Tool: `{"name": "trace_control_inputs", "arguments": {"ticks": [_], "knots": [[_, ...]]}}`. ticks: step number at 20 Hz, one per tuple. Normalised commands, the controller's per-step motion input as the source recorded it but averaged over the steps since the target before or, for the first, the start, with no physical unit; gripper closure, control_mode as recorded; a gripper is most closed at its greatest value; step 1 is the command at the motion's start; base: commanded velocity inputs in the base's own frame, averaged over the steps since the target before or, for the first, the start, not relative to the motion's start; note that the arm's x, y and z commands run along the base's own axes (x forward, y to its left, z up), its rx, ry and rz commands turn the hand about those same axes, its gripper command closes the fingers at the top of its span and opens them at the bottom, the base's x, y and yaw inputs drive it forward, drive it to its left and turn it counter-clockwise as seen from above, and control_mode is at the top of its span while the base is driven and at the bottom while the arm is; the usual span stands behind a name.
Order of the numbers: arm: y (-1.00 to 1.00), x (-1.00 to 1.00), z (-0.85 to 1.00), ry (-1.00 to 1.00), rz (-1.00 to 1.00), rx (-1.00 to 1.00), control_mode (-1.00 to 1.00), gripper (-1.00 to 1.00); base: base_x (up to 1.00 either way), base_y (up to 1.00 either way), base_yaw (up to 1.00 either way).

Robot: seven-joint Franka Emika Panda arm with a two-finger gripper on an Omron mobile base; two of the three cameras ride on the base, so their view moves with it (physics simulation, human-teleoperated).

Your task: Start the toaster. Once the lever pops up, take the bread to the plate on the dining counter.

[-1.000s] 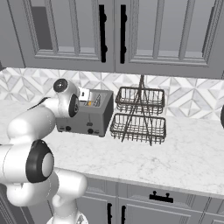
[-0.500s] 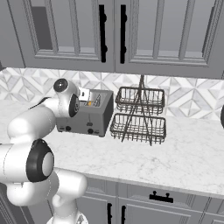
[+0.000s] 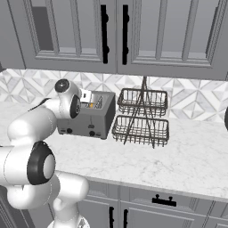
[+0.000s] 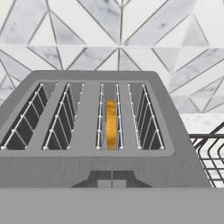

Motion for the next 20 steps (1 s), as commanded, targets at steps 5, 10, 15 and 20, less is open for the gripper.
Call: {"name": "trace_control_inputs", "arguments": {"ticks": [5, 10, 15, 20], "knots": [[0.0, 0.01, 0.0, 0.03, 0.0, 0.0, -1.0, 1.0, 0.0, 0.0, 0.0], [0.0, 0.03, 0.0, 0.03, 0.0, 0.0, -1.0, 1.0, 0.0, 0.0, 0.0], [0.0, 0.02, 0.0, 0.0, 0.0, 0.0, -1.0, 1.0, 0.0, 0.0, 0.0], [0.0, 0.01, 0.0, 0.0, 0.0, 0.0, -1.0, -1.0, 0.0, 0.0, 0.0]]}}
